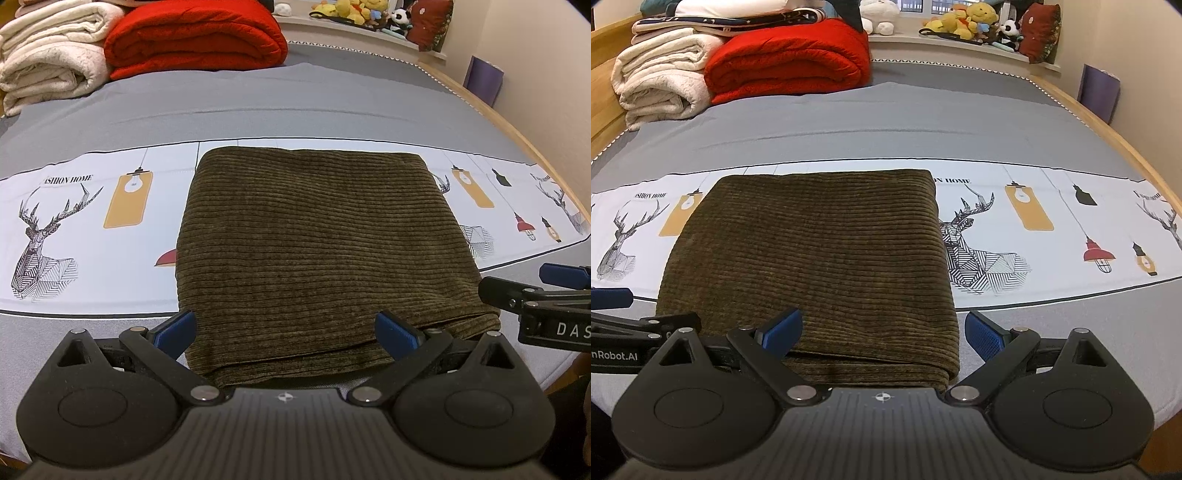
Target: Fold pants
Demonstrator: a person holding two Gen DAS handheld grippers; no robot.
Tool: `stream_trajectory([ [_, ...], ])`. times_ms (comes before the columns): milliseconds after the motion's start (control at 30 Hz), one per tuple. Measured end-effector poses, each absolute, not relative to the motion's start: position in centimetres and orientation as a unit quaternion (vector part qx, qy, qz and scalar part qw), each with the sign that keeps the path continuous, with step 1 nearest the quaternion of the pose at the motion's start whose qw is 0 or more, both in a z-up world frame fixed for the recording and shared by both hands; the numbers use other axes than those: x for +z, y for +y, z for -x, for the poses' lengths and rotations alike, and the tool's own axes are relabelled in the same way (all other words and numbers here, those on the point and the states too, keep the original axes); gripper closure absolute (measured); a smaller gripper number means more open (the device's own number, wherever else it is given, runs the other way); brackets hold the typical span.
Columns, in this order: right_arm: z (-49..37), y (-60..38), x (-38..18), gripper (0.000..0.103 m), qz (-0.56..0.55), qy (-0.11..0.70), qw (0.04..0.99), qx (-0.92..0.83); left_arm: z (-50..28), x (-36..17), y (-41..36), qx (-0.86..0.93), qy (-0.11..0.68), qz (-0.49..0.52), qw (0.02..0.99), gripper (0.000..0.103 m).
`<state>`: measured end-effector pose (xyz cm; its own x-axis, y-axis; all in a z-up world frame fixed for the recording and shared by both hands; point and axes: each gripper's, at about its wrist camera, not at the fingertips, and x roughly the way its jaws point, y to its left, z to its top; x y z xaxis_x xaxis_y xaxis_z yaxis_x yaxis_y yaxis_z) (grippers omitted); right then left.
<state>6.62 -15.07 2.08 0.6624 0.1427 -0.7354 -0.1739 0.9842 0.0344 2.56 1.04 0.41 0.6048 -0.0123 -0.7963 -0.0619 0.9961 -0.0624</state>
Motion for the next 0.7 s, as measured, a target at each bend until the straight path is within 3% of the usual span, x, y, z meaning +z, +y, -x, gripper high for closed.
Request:
stream_trajectory([
  [700, -6.56, -14.94, 1.99, 0.008, 0.021, 0.401, 0.911, 0.088, -2.44, 0.31, 0.87, 0.006, 0.444, 0.038, 0.895, 0.0],
])
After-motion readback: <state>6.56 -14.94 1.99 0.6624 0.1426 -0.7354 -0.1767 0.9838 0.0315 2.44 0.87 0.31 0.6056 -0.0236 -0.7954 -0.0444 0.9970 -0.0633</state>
